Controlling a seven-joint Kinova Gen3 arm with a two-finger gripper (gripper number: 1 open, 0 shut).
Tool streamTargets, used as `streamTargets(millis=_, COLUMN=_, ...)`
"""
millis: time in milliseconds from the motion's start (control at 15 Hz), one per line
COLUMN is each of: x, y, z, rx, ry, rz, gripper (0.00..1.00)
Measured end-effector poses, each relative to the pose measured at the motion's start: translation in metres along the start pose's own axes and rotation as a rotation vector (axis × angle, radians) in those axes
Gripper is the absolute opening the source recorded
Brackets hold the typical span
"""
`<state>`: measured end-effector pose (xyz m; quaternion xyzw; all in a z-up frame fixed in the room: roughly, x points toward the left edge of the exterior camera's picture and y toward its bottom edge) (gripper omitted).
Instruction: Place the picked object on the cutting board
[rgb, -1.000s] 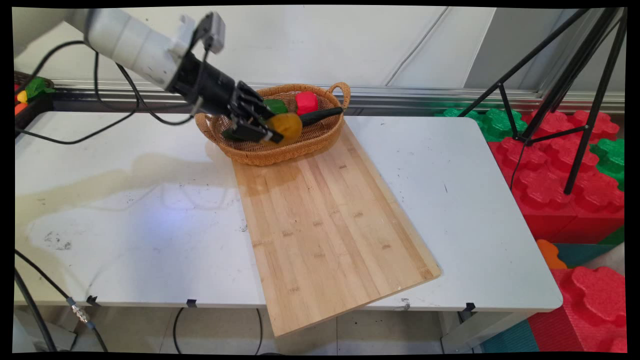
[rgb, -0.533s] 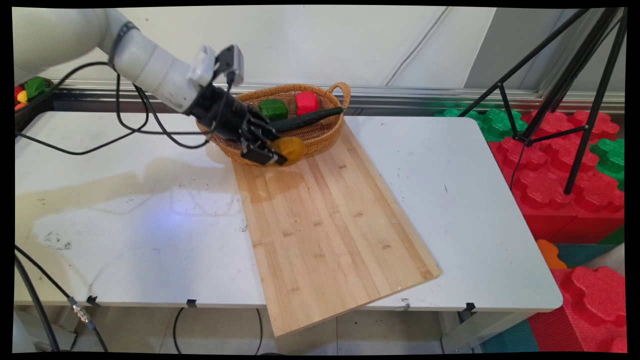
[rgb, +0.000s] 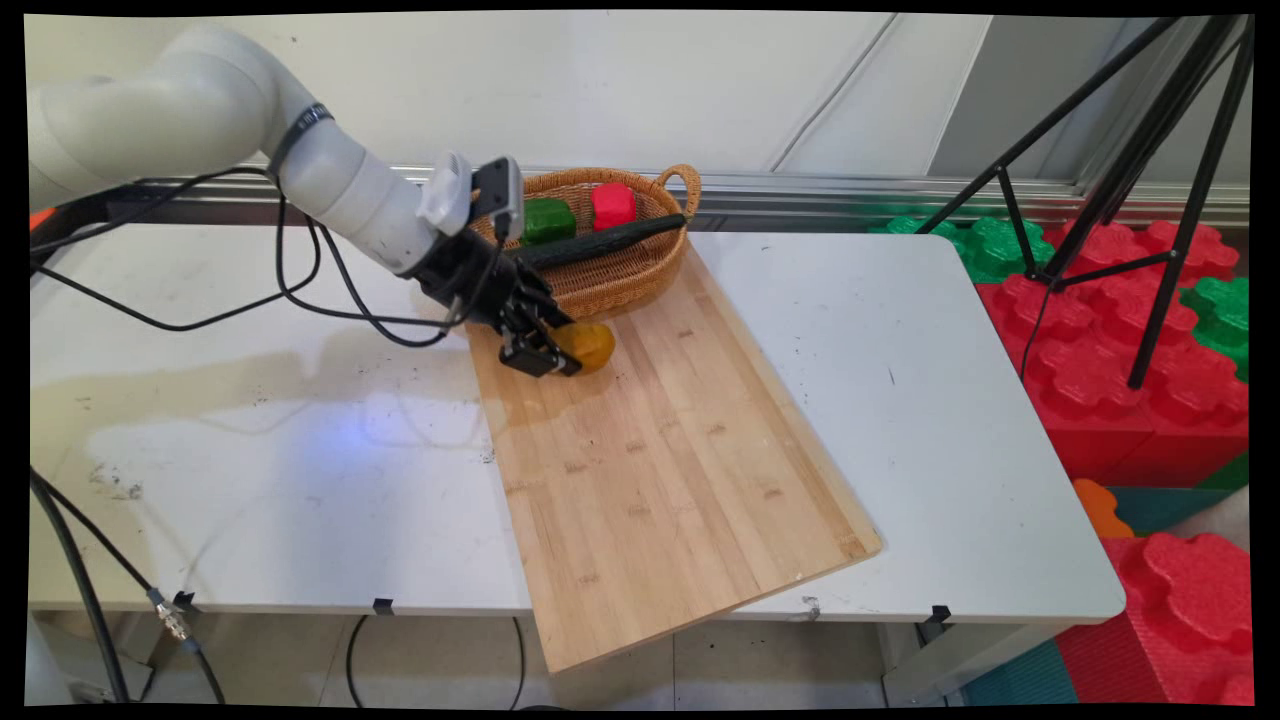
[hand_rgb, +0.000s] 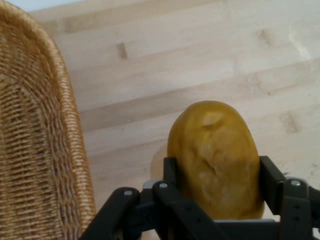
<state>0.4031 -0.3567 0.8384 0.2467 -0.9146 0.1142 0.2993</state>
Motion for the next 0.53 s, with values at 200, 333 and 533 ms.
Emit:
streamTargets(millis=200, x=-0.001, y=0.003, z=0.012, rx=0.003, ry=-0.023, rz=0.011, gripper=0.0)
streamTargets(millis=333, x=-0.001, y=0.005, z=0.019, rx=0.005, ry=-0.035, rz=0.018, gripper=0.0)
streamTargets(millis=533, x=-0.001, y=0.007, z=0.027, rx=0.011, ry=-0.044, rz=0.028, gripper=1.0)
